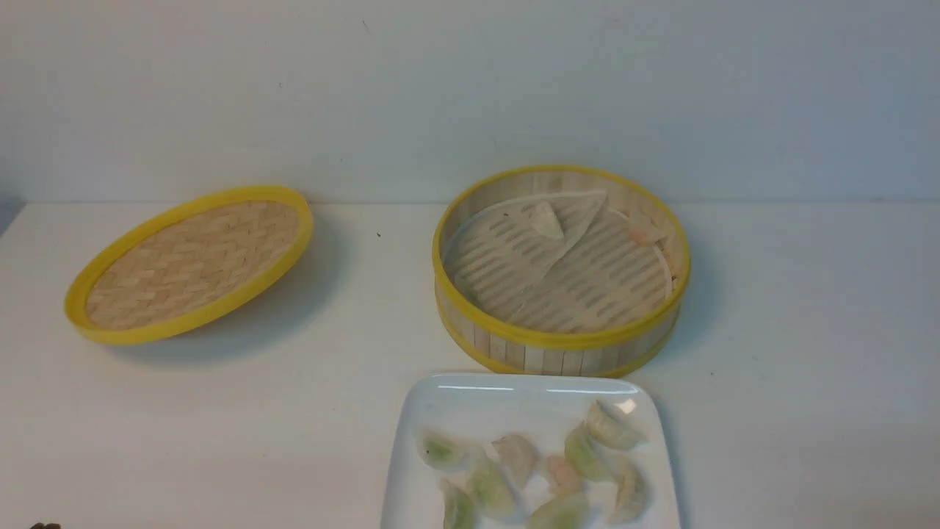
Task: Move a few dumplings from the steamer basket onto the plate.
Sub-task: Use the right arm to grab a dumpling from inside the steamer, then use the right arm to put the dumpling into the plate, then use the right arm to grab a dumpling from inside the steamer
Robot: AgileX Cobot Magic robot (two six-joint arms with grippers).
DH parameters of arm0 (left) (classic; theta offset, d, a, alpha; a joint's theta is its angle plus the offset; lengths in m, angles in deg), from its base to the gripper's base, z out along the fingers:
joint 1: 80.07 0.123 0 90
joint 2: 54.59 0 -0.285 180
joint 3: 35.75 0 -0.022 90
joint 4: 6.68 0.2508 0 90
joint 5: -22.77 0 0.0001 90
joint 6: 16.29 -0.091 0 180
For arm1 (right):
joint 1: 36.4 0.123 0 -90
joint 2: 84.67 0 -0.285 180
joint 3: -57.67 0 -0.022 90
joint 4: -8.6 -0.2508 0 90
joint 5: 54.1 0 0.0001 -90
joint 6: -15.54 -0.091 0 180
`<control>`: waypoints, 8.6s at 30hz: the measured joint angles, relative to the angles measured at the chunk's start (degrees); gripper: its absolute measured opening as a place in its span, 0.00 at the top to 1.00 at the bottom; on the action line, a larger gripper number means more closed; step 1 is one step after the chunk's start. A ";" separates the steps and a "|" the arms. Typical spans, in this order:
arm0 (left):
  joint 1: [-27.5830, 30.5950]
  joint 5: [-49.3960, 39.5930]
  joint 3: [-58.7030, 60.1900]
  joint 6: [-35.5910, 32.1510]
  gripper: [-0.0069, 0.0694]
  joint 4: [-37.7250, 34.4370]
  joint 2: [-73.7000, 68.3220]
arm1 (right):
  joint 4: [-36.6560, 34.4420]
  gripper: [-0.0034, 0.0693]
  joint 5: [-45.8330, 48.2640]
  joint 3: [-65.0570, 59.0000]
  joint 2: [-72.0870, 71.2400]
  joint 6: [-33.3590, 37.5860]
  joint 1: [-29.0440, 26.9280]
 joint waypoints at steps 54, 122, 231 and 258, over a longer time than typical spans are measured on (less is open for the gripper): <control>0.00 24.93 0.20 2.53 0.92 -9.23 0.00 | -36.05 0.97 -17.13 -0.46 0.00 -14.80 0.00; -12.65 -36.08 -60.93 -12.97 0.92 -20.98 -77.69 | -12.80 0.36 33.49 117.98 135.55 18.98 17.30; -12.65 -33.63 -66.33 -16.80 0.92 -22.07 -80.66 | -18.18 0.67 18.13 48.87 91.54 9.15 40.04; -21.43 -48.54 -138.97 -11.07 0.90 -17.16 -133.93 | 5.14 0.79 40.29 56.85 68.36 -7.20 30.26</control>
